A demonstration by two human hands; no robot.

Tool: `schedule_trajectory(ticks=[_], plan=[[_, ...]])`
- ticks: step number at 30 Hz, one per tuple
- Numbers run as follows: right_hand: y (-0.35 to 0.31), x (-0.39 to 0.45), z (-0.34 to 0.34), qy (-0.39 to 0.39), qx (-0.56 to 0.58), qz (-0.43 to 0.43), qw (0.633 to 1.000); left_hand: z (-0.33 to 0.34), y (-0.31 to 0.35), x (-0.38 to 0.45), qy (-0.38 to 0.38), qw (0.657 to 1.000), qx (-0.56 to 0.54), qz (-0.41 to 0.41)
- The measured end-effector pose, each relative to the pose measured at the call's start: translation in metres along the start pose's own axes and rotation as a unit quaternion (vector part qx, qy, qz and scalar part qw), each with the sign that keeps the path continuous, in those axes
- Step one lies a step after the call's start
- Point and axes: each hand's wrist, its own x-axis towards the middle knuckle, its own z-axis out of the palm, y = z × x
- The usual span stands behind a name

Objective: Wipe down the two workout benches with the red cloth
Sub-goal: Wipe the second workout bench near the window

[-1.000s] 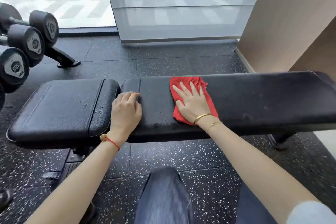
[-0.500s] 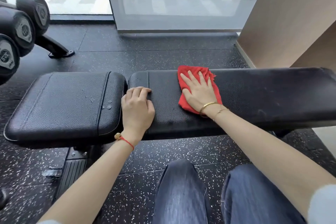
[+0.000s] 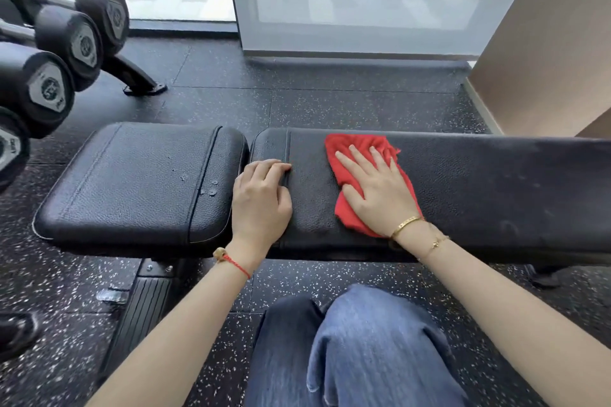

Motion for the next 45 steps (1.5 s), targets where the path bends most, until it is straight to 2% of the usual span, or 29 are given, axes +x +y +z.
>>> schedule_trajectory(ticks=[2,4,9,12,14,17,19,21,26,28,30,33,36,38,40,45], plan=[[0.0,0.02,0.0,0.006,-0.006,0.05,0.999,0.0,0.001,0.0,-0.002,1.0,0.001,0.001],[-0.015,0.031,0.001,0.006,-0.01,0.06,0.998,-0.001,0.002,0.001,-0.001,1.0,0.003,0.002],[-0.059,0.005,0.01,-0.014,-0.005,-0.097,0.995,0.0,0.001,0.001,-0.003,1.0,0.005,-0.002],[-0.037,-0.01,0.006,-0.018,0.002,-0.134,0.991,0.0,0.0,0.0,-0.009,1.0,-0.004,-0.004],[-0.007,-0.016,0.002,-0.009,0.002,-0.106,0.994,0.001,-0.002,0.0,-0.01,1.0,-0.004,-0.004],[0.035,-0.008,-0.004,0.001,0.0,-0.003,1.0,0.002,-0.002,-0.001,-0.009,1.0,0.0,-0.003],[0.041,0.01,-0.006,0.002,0.0,0.061,0.998,0.003,-0.001,-0.001,-0.006,1.0,0.004,-0.002],[0.03,0.026,-0.005,0.001,-0.006,0.08,0.997,0.003,0.0,-0.001,-0.004,1.0,0.007,-0.004],[-0.005,0.022,-0.001,-0.017,-0.011,-0.04,0.999,0.003,0.0,-0.001,-0.006,1.0,0.011,-0.006],[-0.004,0.008,-0.004,-0.027,-0.005,-0.088,0.996,0.002,0.0,-0.002,-0.006,1.0,0.01,-0.003],[0.01,-0.008,-0.006,-0.023,0.003,-0.101,0.995,0.002,-0.001,-0.003,-0.007,1.0,0.007,0.001],[0.054,-0.027,-0.012,0.0,0.016,-0.028,0.999,0.0,0.001,-0.003,-0.006,1.0,0.001,0.009],[0.102,-0.028,-0.019,0.008,-0.014,0.106,0.994,-0.002,0.003,-0.004,-0.009,1.0,0.006,0.014],[0.111,-0.017,-0.022,0.003,-0.013,0.192,0.981,-0.002,0.005,-0.005,-0.013,1.0,0.013,0.012],[0.098,-0.005,-0.02,0.007,-0.012,0.219,0.976,-0.003,0.008,-0.004,-0.02,0.999,0.023,0.011],[0.046,-0.02,-0.012,-0.014,-0.001,0.065,0.998,0.001,0.027,-0.003,-0.035,0.999,0.042,-0.007]])
